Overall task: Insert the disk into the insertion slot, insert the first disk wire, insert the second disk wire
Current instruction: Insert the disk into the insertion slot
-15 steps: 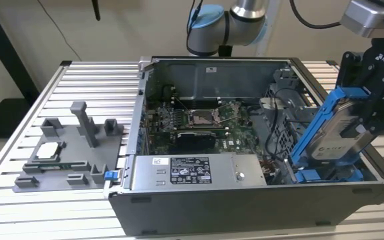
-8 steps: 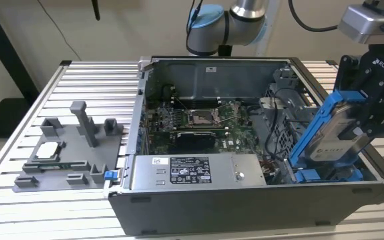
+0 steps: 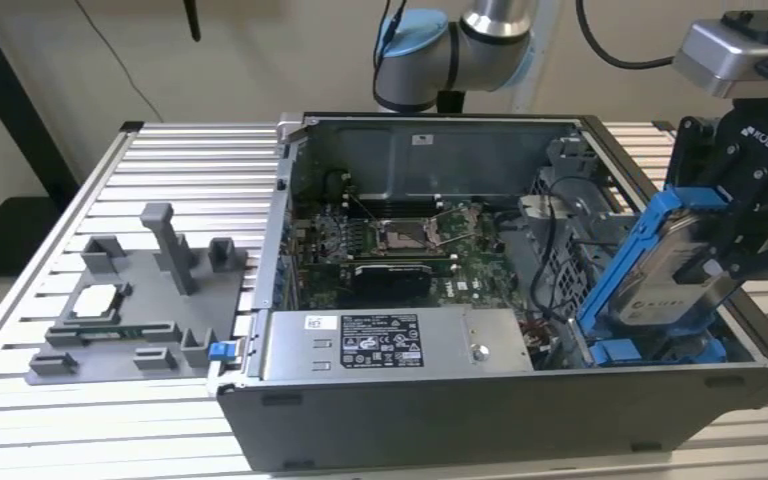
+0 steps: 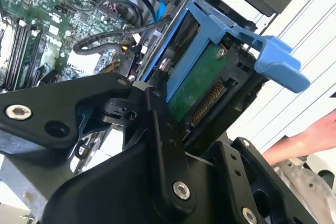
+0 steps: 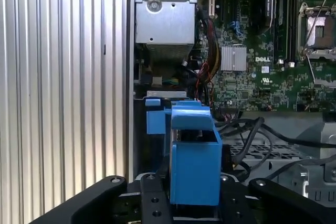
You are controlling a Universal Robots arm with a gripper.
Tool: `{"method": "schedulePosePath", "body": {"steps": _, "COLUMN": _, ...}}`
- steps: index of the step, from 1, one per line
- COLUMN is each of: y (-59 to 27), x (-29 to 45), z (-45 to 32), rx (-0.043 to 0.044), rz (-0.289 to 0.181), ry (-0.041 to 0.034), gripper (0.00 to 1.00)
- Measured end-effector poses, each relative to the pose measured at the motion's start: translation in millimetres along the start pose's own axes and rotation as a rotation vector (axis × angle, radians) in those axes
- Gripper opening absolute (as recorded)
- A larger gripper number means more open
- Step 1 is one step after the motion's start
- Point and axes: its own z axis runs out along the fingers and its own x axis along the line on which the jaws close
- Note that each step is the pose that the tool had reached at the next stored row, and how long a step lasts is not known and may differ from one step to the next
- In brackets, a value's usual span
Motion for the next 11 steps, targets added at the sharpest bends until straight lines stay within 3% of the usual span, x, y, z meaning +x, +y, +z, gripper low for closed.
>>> {"method": "schedulePosePath", "body": {"steps": 5, "y": -0.2, "x": 0.0, "z": 4.9, "rx": -0.0003, "rz": 0.000, "ry": -0.0032, "gripper": 1.00}}
{"method": "schedulePosePath", "body": {"steps": 11, "y": -0.2, "x": 0.0, "z": 5.4, "rx": -0.0004, "rz": 0.000, "ry": -0.0066, "gripper": 1.00}}
